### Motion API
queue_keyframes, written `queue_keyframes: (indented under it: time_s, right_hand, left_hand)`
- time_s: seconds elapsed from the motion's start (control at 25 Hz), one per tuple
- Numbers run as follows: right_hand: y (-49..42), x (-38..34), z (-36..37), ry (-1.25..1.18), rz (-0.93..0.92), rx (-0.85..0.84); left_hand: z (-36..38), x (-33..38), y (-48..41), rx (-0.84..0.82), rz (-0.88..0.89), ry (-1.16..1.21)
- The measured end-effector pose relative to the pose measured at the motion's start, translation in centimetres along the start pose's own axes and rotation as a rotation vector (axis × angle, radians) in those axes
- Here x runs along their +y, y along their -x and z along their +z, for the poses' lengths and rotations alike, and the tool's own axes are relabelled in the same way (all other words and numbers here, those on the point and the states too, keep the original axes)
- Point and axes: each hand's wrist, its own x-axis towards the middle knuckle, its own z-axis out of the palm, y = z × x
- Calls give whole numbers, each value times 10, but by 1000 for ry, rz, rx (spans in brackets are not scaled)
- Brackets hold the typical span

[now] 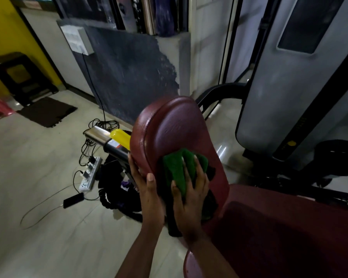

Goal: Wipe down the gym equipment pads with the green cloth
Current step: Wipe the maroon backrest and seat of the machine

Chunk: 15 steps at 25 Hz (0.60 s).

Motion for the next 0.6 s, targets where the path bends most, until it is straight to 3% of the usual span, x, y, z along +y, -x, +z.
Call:
queue_keyframes:
  time_s: [0.28,0.6]
  right_hand:
    - [-80,-60,9,240,-287,16]
    - [-156,-51,3,41,-34,138]
  left_hand:
    - [-2,21,-25,-45,42,35]
    - [4,27,-19,-34,-21,-167]
